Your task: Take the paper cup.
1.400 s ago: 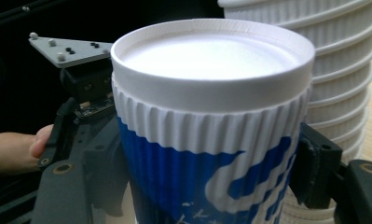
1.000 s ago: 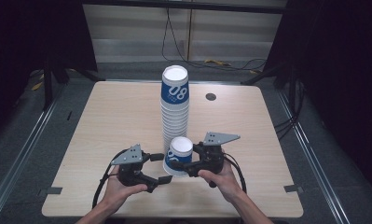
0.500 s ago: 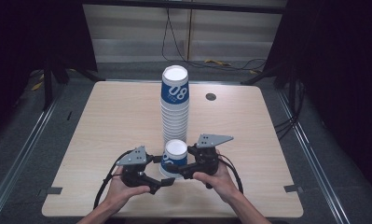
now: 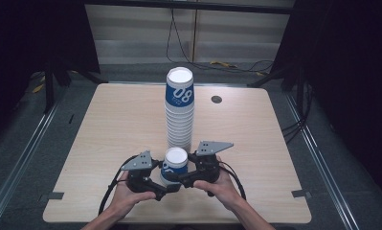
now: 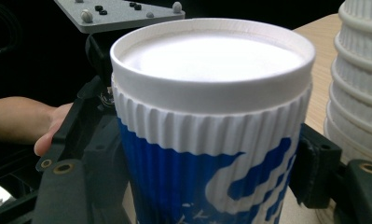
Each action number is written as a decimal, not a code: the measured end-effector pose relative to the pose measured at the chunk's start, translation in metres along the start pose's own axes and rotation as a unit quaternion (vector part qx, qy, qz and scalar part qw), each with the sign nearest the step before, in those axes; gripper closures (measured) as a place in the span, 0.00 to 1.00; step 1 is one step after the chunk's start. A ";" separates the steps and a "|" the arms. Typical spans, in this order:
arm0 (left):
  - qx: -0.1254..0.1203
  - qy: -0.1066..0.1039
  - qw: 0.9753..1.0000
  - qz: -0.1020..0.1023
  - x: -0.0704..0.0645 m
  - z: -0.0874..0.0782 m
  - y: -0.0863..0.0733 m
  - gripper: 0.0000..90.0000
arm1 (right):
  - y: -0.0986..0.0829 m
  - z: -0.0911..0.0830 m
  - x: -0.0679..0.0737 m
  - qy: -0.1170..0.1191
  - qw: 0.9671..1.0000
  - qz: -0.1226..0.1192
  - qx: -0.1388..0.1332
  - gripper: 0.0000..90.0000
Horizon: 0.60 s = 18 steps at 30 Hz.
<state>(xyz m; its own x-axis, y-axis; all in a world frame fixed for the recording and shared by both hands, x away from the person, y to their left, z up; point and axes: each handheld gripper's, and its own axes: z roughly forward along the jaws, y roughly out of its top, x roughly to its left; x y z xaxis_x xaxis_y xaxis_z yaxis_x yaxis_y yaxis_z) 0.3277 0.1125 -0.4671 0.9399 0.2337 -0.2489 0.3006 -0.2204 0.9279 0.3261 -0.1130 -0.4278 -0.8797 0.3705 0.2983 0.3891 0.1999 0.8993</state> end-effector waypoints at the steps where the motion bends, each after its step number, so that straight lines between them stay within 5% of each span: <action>1: 0.000 0.000 1.000 0.000 0.000 0.000 0.000 0.12 | 0.000 0.000 0.000 0.000 1.000 0.000 0.000 0.30; 18: 0.013 -0.004 0.999 0.030 -0.002 -0.001 0.002 0.20 | 0.000 -0.001 0.002 -0.001 1.000 -0.007 0.009 0.25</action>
<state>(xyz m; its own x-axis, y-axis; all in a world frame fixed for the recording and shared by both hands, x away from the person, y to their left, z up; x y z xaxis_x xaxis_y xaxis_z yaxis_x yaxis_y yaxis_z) 0.3264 0.1127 -0.4647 0.9578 0.2112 -0.1951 0.2473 -0.2592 0.9336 0.3240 -0.1128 -0.4271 -0.8848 0.3686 0.2850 0.3813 0.2212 0.8976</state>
